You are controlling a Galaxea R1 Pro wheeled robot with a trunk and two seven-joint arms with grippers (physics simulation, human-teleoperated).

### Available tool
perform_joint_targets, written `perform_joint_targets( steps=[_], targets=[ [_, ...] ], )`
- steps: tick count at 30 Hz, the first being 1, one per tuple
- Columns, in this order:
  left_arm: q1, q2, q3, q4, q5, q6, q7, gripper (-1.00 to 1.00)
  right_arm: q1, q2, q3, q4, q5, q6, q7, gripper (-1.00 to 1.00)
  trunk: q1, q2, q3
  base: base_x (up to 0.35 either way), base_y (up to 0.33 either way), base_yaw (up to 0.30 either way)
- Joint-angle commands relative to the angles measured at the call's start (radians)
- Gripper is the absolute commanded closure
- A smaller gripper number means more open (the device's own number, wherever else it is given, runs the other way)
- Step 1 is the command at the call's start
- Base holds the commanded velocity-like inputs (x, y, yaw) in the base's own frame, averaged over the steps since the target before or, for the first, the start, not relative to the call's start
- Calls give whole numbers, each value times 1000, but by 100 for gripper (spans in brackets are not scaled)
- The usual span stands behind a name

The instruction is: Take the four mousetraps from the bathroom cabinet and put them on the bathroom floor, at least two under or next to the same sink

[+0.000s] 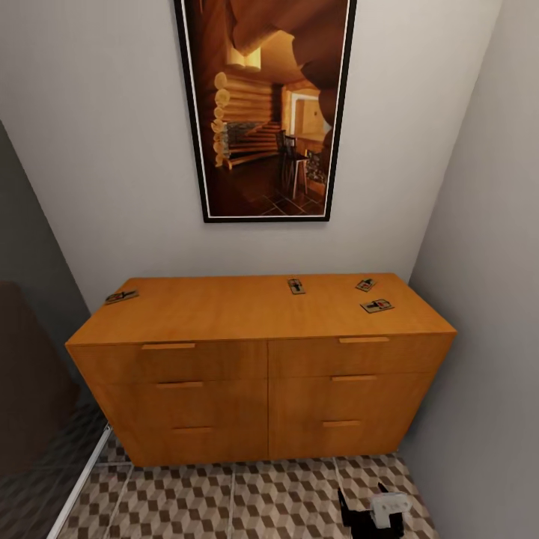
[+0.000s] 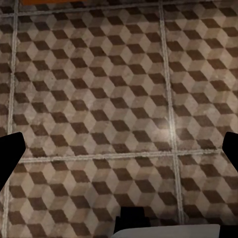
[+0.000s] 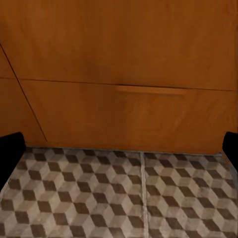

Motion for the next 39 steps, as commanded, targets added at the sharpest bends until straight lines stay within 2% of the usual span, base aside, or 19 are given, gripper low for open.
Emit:
perform_joint_targets(
  steps=[1,2,10,11,16,21,29,32,39],
  targets=[
    [0,0,0,0,0,-2,0,-100,0,0,2,-19,5,11,-4,-100,0,0,-1,0,0,0],
    [0,0,0,0,0,-2,0,-100,2,2,2,-104,5,61,-5,-100,0,0,-1,0,0,0],
    [0,0,0,0,0,-2,0,-100,17,2,2,-346,6,205,-5,-100,0,0,-1,0,0,0],
    [0,0,0,0,0,-2,0,-100,28,3,2,-401,6,245,-5,-100,0,0,-1,0,0,0],
    [0,0,1,0,0,-2,0,-100,55,3,2,-544,6,365,-5,-100,0,0,-1,0,0,0],
    [0,0,1,0,0,-1,0,-100,64,2,1,-641,6,461,-5,-100,0,0,-1,0,0,0],
    [-1,0,1,1,0,-1,0,-100,66,3,-4,-701,6,583,-6,-100,0,0,-1,0,0,0],
    [0,0,1,1,0,-1,0,-100,66,1,-6,-712,6,657,-7,-100,0,0,-1,0,0,0],
    [0,0,2,3,0,-1,0,-100,66,-1,-8,-720,6,711,-8,-100,0,0,-1,0,0,0]
  ],
)
